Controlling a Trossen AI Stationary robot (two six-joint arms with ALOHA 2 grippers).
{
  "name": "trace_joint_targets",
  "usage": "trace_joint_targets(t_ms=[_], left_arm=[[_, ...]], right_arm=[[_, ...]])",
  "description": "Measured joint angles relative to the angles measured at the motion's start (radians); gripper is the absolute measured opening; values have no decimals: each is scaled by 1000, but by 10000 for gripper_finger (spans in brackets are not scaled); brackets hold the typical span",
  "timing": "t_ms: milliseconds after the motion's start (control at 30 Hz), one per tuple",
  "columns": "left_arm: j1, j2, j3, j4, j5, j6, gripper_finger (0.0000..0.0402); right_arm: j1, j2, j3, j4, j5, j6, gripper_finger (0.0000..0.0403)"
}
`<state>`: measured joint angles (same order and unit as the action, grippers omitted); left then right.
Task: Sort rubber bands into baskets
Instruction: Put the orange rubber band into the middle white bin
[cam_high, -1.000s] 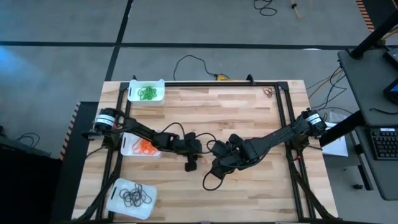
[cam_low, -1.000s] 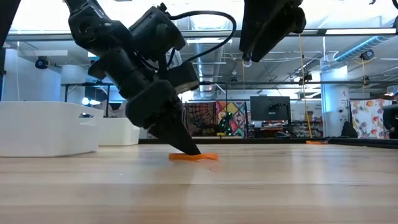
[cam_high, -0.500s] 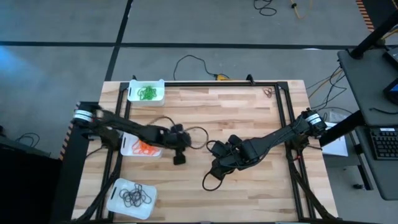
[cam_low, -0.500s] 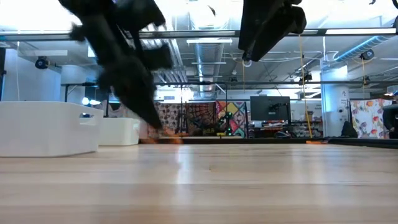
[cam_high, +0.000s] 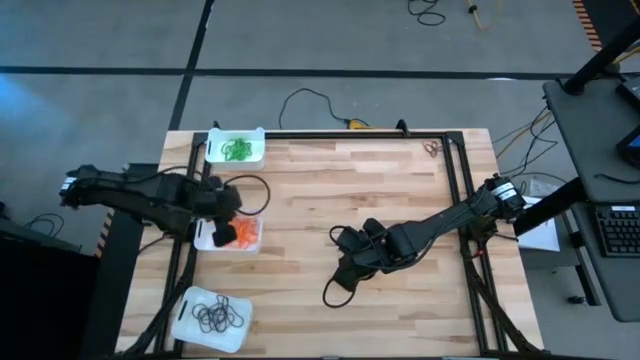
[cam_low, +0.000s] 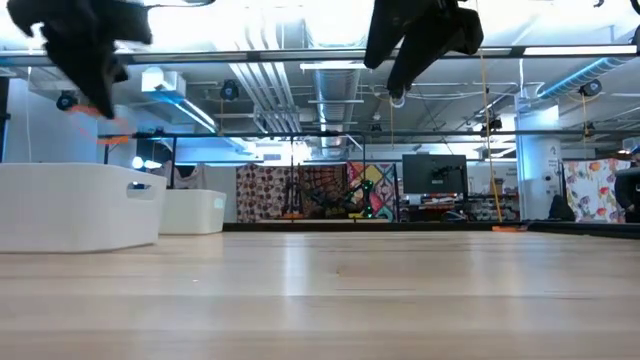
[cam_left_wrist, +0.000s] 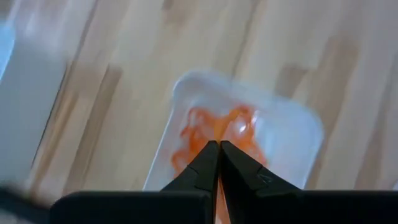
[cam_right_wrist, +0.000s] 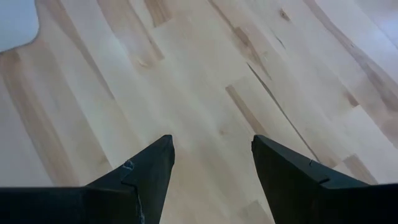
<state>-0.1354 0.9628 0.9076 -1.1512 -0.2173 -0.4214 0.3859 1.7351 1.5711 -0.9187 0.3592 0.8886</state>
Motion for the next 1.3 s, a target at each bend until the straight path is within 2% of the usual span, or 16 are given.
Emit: trace_joint_targets(t_ms=[200,467,700,967,1300], left_arm=[[0,-85,-130,-36,-32,-148,0],[0,-97,-284,43,-29,-204,0],[5,-85,-285,88,93,-337,0],[5,-30,-297,103,149,-489,6],[6,62,-261,100,132,-476,58]], right_arm=[[0,0,0,28,0,-1,215],[0,0,0,42,0,0,215],[0,0,0,42,0,-1,215],[0,0,0,43,0,-1,215],[0,0,0,43,0,-1,215]])
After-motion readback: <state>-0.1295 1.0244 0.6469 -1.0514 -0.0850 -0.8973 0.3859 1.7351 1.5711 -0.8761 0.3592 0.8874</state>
